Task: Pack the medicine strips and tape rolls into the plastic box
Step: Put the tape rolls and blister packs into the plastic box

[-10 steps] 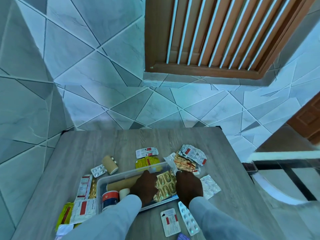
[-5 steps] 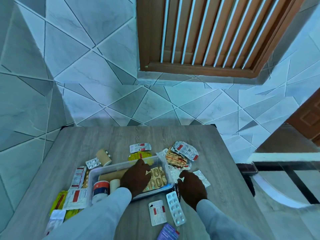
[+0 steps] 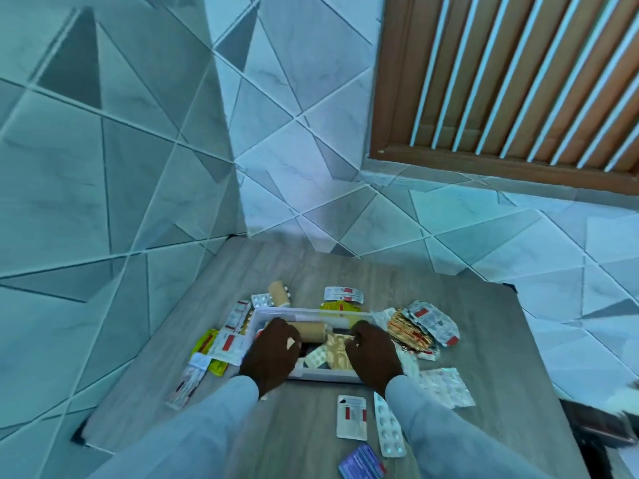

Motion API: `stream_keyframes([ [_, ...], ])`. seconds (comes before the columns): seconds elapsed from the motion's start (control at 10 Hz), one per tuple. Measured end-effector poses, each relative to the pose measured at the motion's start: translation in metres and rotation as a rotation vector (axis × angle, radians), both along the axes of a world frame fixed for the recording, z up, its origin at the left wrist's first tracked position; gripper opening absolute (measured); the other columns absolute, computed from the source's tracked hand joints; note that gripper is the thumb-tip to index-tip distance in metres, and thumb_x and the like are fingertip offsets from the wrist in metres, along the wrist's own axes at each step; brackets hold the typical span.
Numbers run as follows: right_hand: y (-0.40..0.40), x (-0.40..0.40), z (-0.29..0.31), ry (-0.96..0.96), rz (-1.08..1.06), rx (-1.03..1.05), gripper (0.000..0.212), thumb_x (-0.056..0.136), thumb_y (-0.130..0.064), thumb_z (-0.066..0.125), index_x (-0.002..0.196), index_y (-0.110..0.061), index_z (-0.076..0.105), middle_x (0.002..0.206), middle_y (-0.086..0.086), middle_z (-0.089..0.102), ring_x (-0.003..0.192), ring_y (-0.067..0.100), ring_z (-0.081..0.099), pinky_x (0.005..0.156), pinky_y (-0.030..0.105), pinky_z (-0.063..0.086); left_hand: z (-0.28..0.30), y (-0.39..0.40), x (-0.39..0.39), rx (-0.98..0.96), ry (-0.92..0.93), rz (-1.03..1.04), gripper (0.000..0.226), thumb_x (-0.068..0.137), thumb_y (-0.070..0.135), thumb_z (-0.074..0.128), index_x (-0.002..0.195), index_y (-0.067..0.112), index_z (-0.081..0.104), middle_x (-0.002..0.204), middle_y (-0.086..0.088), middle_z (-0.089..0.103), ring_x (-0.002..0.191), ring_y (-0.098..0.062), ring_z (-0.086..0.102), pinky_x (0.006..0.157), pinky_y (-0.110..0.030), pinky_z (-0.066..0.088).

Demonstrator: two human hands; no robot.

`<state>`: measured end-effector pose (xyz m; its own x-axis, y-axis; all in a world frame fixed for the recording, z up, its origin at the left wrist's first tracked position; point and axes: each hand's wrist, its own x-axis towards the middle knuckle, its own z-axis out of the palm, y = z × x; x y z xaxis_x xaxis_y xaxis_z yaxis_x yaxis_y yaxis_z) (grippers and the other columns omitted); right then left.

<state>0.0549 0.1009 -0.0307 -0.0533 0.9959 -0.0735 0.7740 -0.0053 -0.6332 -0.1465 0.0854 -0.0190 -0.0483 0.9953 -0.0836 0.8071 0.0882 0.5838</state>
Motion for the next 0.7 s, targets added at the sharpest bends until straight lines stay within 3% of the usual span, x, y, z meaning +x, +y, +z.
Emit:
stream_keyframes([
  [0.1,0.020,-0.031,0.006,0.039,0.011,-0.006,0.017,0.083,-0.025,0.058,0.098,-0.018,0.063,0.100,0.005,0.066,0.097,0.025,0.060,0.080,0.028,0.041,-0.062,0.051,-0.053,-0.035,-0.007,0.058,0.010,0.079,0.036,0.056,0.089,0.039,0.055,0.095,0.015,0.060,0.090,-0.011,0.062,0.071,-0.018,0.046],
  [0.2,0.050,-0.061,0.008,0.052,-0.010,-0.009,0.021,0.083,-0.022,0.063,0.102,-0.013,0.067,0.105,0.009,0.068,0.101,0.026,0.060,0.082,0.024,0.039,-0.045,0.065,-0.075,0.002,-0.022,0.079,0.014,0.081,0.035,0.053,0.091,0.044,0.053,0.101,0.012,0.062,0.095,-0.015,0.063,0.076,-0.025,0.051],
  [0.3,0.088,-0.089,0.008,0.048,-0.047,-0.039,0.020,0.082,-0.019,0.066,0.099,-0.008,0.067,0.101,0.012,0.070,0.099,0.028,0.063,0.082,0.025,0.042,-0.016,0.090,-0.090,-0.058,-0.150,0.115,0.024,0.085,0.019,0.054,0.107,0.021,0.065,0.109,-0.001,0.064,0.104,-0.023,0.060,0.089,-0.033,0.049],
  [0.4,0.130,-0.116,0.000,0.028,-0.077,-0.078,0.023,0.082,-0.019,0.068,0.100,-0.005,0.067,0.103,0.015,0.070,0.102,0.030,0.063,0.089,0.030,0.044,-0.022,0.127,-0.105,-0.094,-0.172,0.055,0.026,0.076,0.026,0.054,0.100,0.026,0.061,0.108,-0.004,0.068,0.100,-0.026,0.063,0.086,-0.032,0.050],
  [0.6,0.187,-0.157,-0.029,-0.013,-0.084,-0.286,0.038,0.081,-0.028,0.071,0.114,-0.011,0.063,0.116,0.012,0.067,0.110,0.029,0.061,0.096,0.032,0.045,-0.042,0.180,-0.115,-0.261,-0.171,-0.042,0.040,0.087,0.023,0.057,0.126,0.026,0.050,0.128,-0.010,0.061,0.108,-0.028,0.062,0.094,-0.042,0.053],
  [0.7,0.199,-0.170,-0.047,0.019,-0.069,-0.419,0.046,0.082,-0.029,0.069,0.124,-0.018,0.052,0.114,0.011,0.067,0.102,0.027,0.064,0.089,0.038,0.054,-0.055,0.196,-0.113,-0.339,-0.159,-0.075,0.046,0.092,0.018,0.053,0.136,0.024,0.044,0.137,-0.009,0.054,0.116,-0.029,0.058,0.095,-0.036,0.050],
])
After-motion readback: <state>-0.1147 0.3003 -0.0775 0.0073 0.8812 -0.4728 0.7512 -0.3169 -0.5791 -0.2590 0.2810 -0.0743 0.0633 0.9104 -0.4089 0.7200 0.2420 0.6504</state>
